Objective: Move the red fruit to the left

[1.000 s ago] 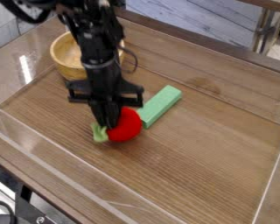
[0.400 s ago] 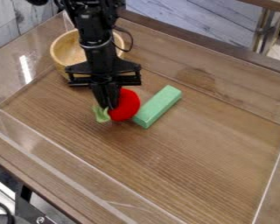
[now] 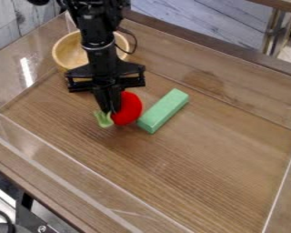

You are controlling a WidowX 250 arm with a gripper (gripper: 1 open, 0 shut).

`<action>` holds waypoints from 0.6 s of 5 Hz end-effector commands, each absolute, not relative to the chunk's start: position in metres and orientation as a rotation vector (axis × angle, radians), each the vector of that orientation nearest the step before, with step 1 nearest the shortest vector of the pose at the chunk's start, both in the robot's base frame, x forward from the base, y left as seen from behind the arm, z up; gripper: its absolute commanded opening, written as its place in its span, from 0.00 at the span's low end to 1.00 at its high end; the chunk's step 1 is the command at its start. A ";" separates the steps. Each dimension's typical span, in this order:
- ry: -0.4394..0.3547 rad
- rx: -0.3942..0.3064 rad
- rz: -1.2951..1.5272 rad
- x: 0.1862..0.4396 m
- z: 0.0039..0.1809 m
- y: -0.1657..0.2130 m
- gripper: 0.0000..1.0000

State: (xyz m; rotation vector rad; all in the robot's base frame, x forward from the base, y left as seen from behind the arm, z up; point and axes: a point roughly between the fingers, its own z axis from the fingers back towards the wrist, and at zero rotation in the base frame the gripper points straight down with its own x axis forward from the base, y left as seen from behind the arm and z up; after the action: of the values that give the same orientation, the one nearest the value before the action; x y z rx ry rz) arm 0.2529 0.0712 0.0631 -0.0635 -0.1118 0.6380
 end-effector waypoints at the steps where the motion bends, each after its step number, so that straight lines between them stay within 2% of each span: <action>1: -0.159 -0.060 0.596 0.256 0.072 0.073 0.00; 2: -0.156 -0.060 0.558 0.255 0.068 0.073 1.00; 3: -0.153 -0.063 0.527 0.255 0.067 0.075 0.00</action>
State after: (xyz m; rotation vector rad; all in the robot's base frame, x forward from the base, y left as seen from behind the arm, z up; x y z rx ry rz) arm 0.2502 0.0716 0.0589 -0.0655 -0.1195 0.5250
